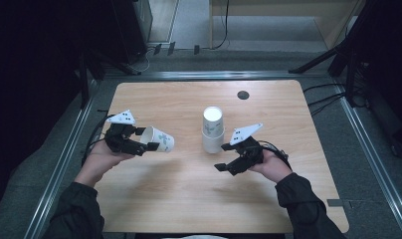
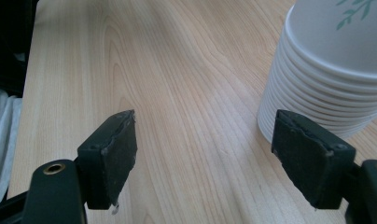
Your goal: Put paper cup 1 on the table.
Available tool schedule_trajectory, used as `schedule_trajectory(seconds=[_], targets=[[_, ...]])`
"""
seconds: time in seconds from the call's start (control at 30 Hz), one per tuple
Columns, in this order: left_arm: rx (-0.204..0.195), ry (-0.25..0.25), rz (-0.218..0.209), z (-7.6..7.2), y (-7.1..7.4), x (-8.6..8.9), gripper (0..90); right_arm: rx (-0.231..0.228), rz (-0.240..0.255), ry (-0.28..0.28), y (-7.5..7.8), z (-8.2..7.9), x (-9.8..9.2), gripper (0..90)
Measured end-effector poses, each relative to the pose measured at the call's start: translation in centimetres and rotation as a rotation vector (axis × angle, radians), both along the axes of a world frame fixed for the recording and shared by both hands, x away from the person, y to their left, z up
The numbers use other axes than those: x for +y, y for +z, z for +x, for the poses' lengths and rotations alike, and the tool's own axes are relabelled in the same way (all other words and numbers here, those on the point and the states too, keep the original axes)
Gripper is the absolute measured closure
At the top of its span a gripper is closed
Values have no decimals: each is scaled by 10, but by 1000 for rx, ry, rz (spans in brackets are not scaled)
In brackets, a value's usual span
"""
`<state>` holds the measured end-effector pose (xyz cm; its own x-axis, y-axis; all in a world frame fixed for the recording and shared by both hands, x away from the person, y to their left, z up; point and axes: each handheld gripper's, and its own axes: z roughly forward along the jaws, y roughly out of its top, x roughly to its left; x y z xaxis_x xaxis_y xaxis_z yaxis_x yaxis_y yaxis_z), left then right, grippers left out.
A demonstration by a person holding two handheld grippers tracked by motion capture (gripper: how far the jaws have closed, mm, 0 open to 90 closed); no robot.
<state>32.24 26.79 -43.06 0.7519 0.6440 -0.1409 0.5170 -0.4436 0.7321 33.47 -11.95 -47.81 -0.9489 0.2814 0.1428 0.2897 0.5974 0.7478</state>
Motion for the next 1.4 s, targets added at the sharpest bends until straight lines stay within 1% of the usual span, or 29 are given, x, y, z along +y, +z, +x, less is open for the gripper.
schedule_trajectory(seconds=[0.03,0.07,0.1,0.13,0.17,0.23,0.27,0.3,0.37,0.4,0.47,0.57,0.63,0.73,0.8,0.83,0.9,0.93,1.03,1.1,1.2,1.27,1.3,1.4], targets=[[0,9,9,1,0,2,257,1,-4,-1,0,0,0,226],[11,11,20,3,1,4,257,1,-6,-2,0,-1,0,226],[14,15,32,4,1,6,256,2,-7,-2,0,-1,0,226],[11,22,46,5,2,9,255,1,-7,-3,0,-1,0,226],[20,30,57,7,2,12,255,1,-7,-4,0,-1,0,226],[24,42,65,10,2,16,254,1,-7,-5,-1,-1,0,226],[42,53,73,13,2,19,254,1,-7,-5,-1,-1,0,226],[48,60,84,15,2,21,253,4,-12,-6,-1,-1,1,226],[72,71,116,20,1,24,253,4,-17,-3,-2,-2,1,226],[81,79,145,22,0,26,252,7,-19,-3,-2,-2,2,226],[97,80,179,26,0,28,252,3,-21,-2,-2,-2,2,226],[115,90,235,30,-1,30,250,4,-18,-4,-1,-2,2,226],[123,98,283,33,-2,32,248,1,-17,-6,-1,-2,1,226],[143,107,319,36,-2,33,247,0,-17,-7,-1,-2,1,226],[147,116,348,39,-3,34,246,2,-17,-6,-1,-2,1,226],[151,121,356,40,-4,34,244,1,-18,-5,-1,-2,1,226],[163,128,360,42,-6,35,241,2,-17,-5,-1,-2,1,226],[167,140,368,44,-8,35,241,2,-17,-6,-1,-2,1,226],[182,155,393,48,-12,36,240,3,-18,-4,-1,-2,1,226],[190,156,399,50,-14,35,240,3,-18,-4,-2,-2,1,225],[199,154,426,52,-18,33,239,5,-19,-4,-2,-1,1,226],[212,143,426,53,-20,32,235,6,-19,-4,-2,-2,2,225],[209,141,431,54,-21,31,234,5,-20,-3,-2,-2,2,226],[200,144,467,54,-24,27,232,4,-21,-2,-2,-2,2,225]])
